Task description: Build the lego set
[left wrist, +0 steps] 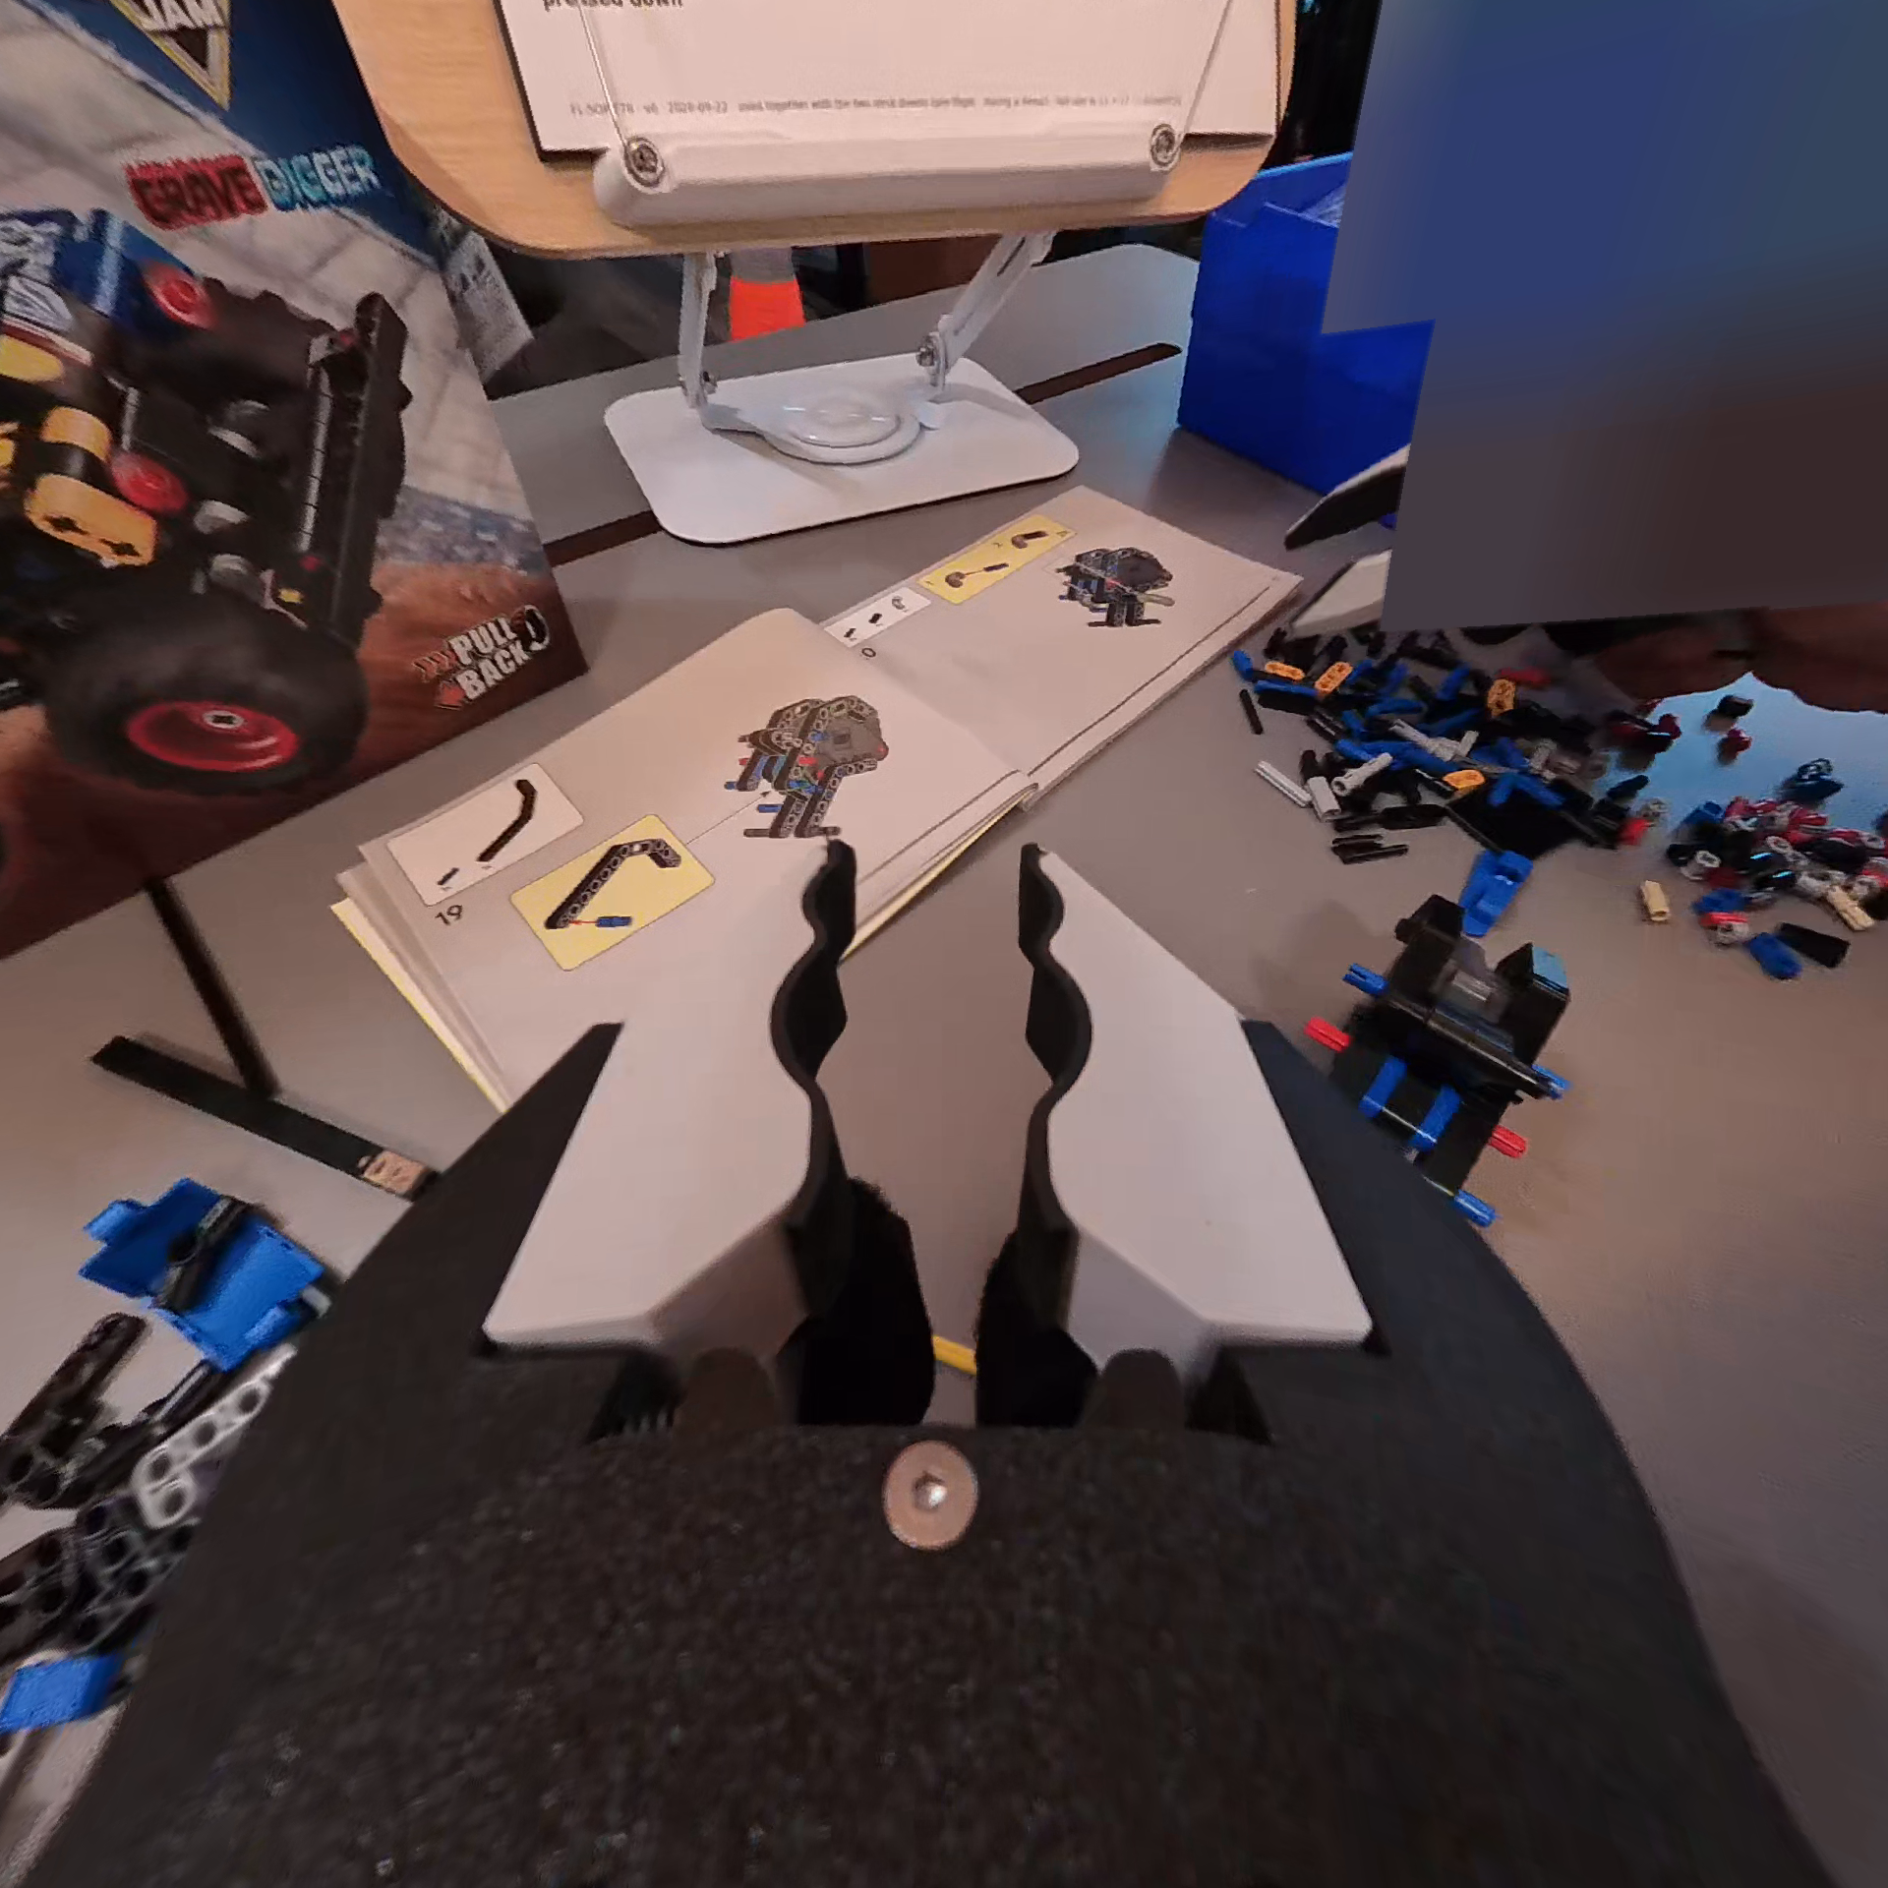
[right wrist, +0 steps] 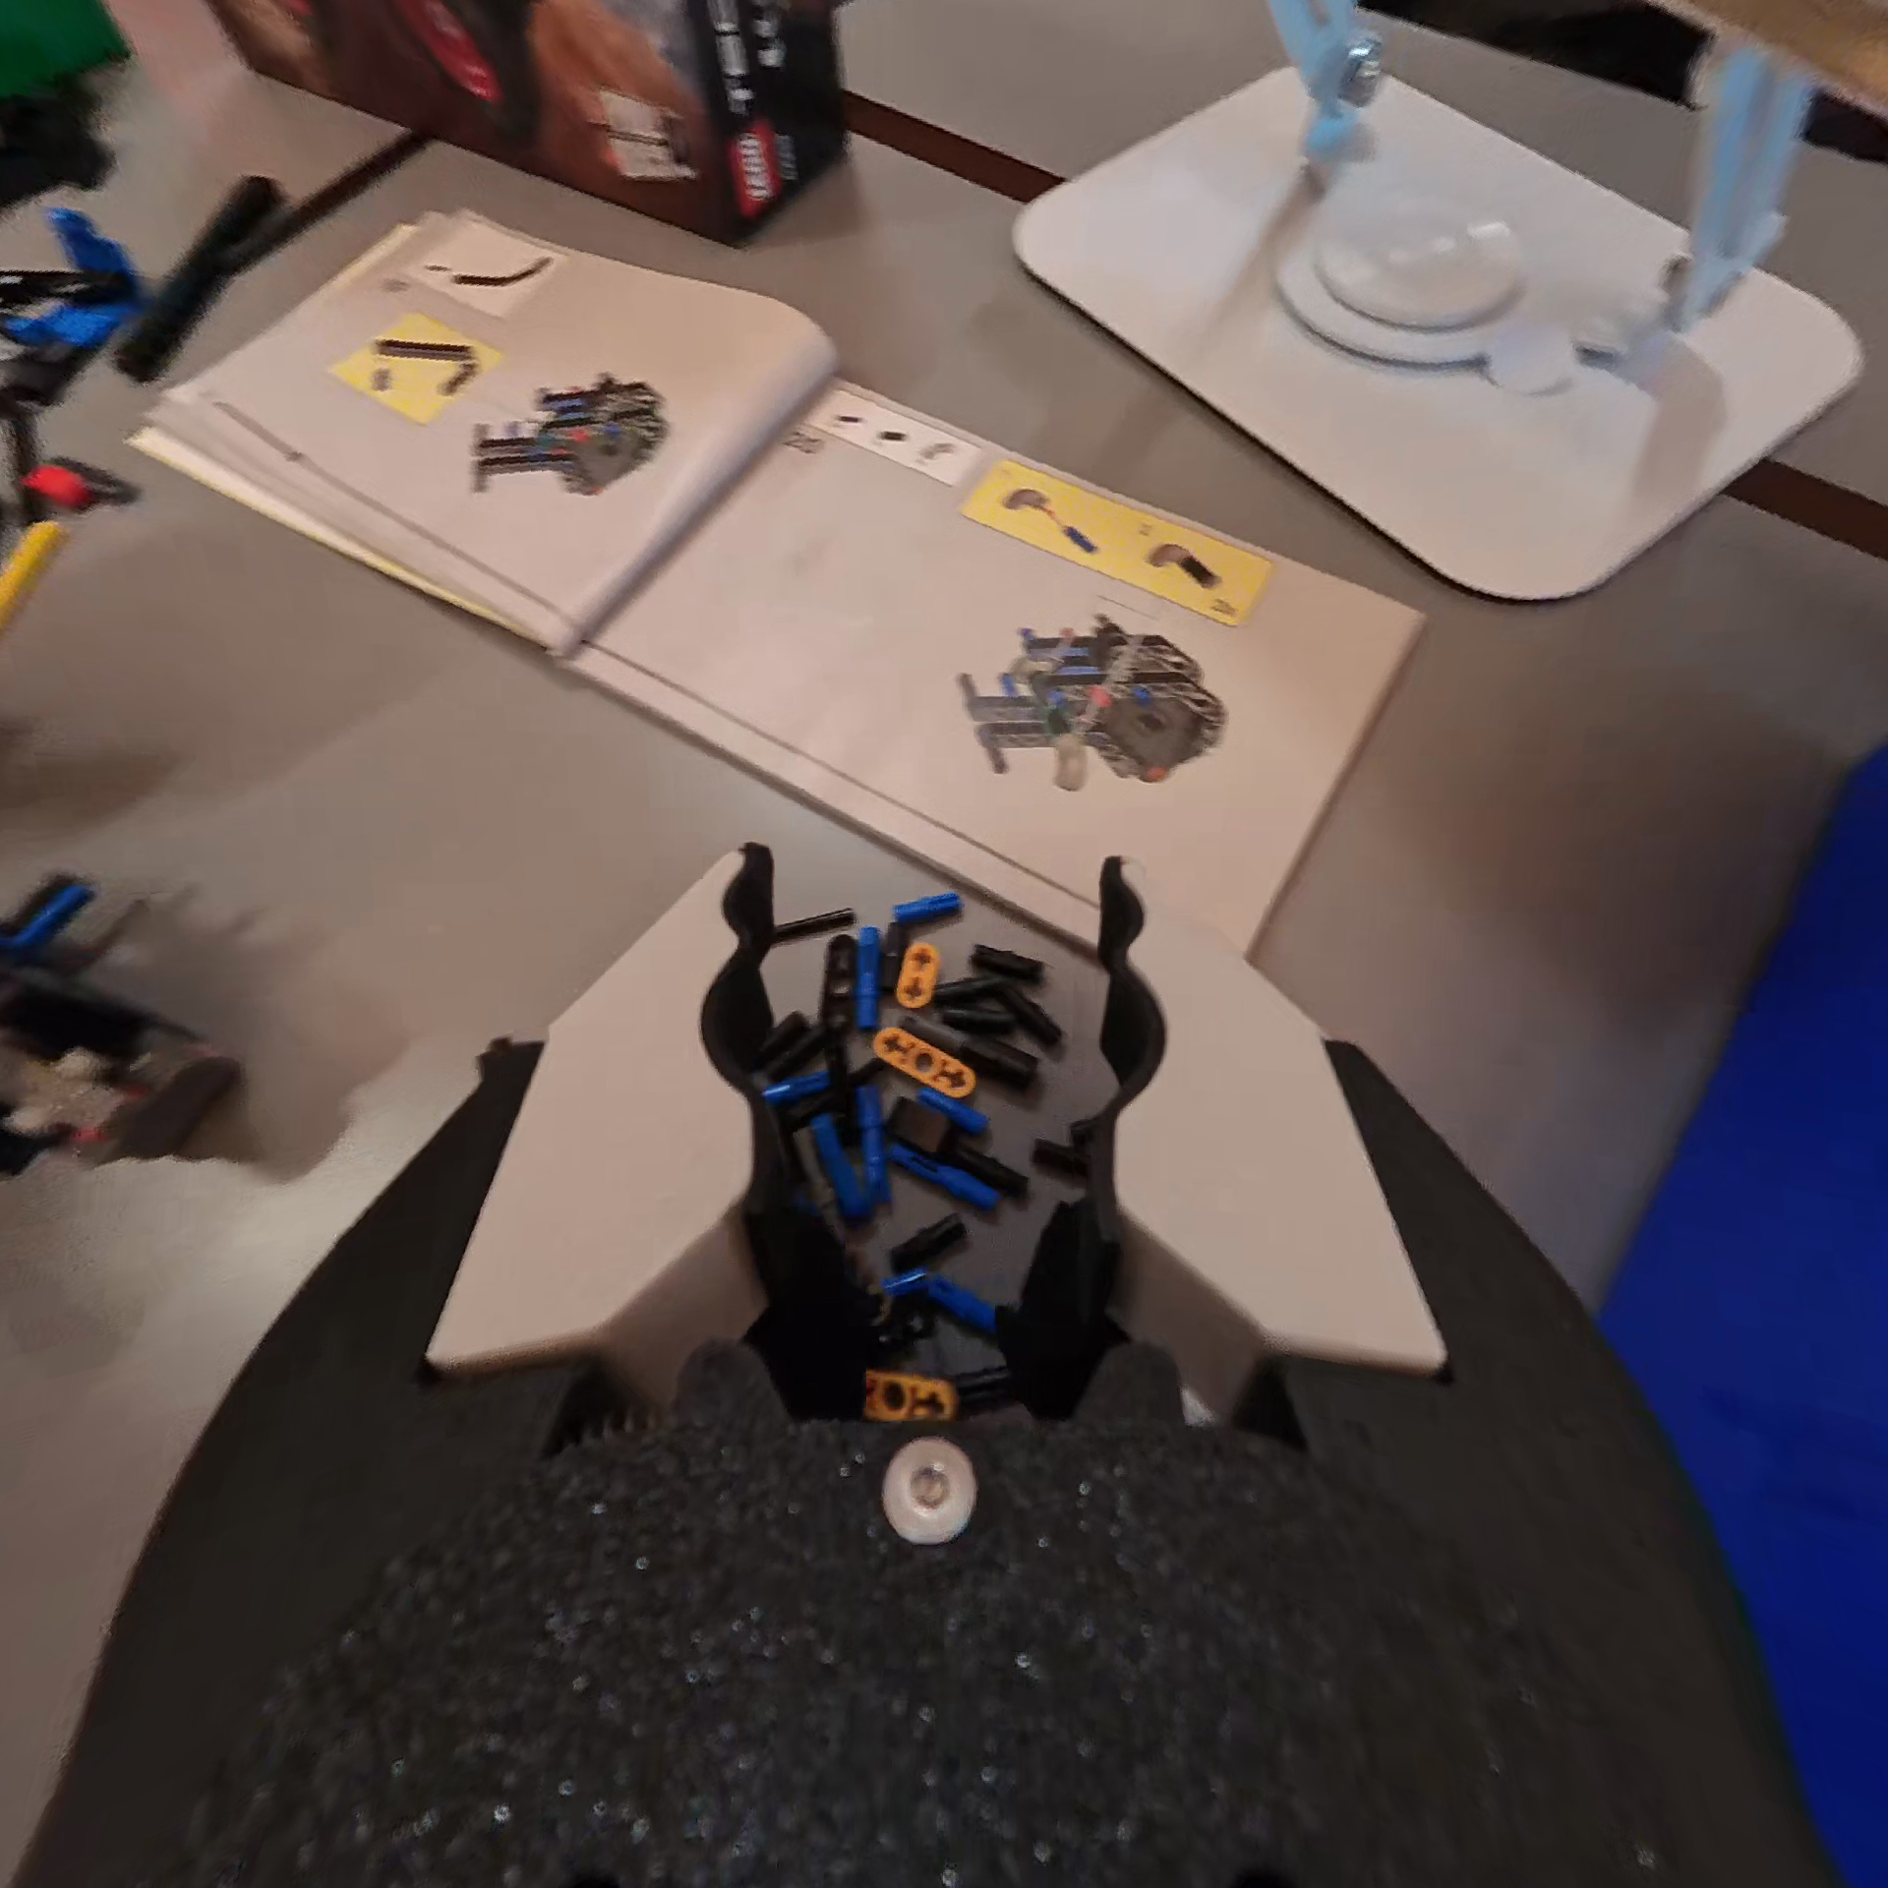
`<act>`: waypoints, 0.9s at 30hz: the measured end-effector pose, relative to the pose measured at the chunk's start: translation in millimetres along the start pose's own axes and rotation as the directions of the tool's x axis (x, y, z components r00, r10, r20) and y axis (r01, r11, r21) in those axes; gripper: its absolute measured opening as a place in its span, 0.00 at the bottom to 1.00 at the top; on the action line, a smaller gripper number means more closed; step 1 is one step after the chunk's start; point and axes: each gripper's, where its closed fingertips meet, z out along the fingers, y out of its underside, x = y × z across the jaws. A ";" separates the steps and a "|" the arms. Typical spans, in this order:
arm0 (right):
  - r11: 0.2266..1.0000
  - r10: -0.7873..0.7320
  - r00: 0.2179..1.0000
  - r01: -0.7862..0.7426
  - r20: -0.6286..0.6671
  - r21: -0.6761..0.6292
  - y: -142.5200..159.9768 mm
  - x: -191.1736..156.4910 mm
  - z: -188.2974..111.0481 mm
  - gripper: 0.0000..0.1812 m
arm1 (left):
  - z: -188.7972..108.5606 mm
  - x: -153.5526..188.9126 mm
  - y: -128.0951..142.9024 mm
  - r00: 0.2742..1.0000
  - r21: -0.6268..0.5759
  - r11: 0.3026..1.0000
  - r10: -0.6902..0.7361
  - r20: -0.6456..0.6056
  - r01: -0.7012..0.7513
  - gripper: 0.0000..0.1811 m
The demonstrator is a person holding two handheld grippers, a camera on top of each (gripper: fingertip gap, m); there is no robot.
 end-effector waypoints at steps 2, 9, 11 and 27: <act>1.000 0.013 0.999 -0.013 -0.042 0.001 1.1 6.0 0.8 0.35 | 2.9 2.2 5.8 1.000 -0.002 1.000 -0.016 -0.014 0.016 0.16; 0.999 0.034 0.998 -0.036 -0.056 -0.023 6.7 13.6 1.3 0.34 | -7.8 -3.3 1.2 1.000 0.017 1.000 -0.016 0.004 0.016 0.16; 0.999 0.024 0.998 -0.026 -0.056 -0.023 5.7 13.4 -0.4 0.33 | -10.0 -2.7 0.7 1.000 0.024 0.999 -0.030 -0.002 0.030 0.16; 1.000 -0.026 0.998 0.027 -0.056 0.010 -5.9 4.2 -8.6 0.30 | -13.2 -11.5 11.1 0.998 -0.026 1.000 -0.008 0.059 0.009 0.15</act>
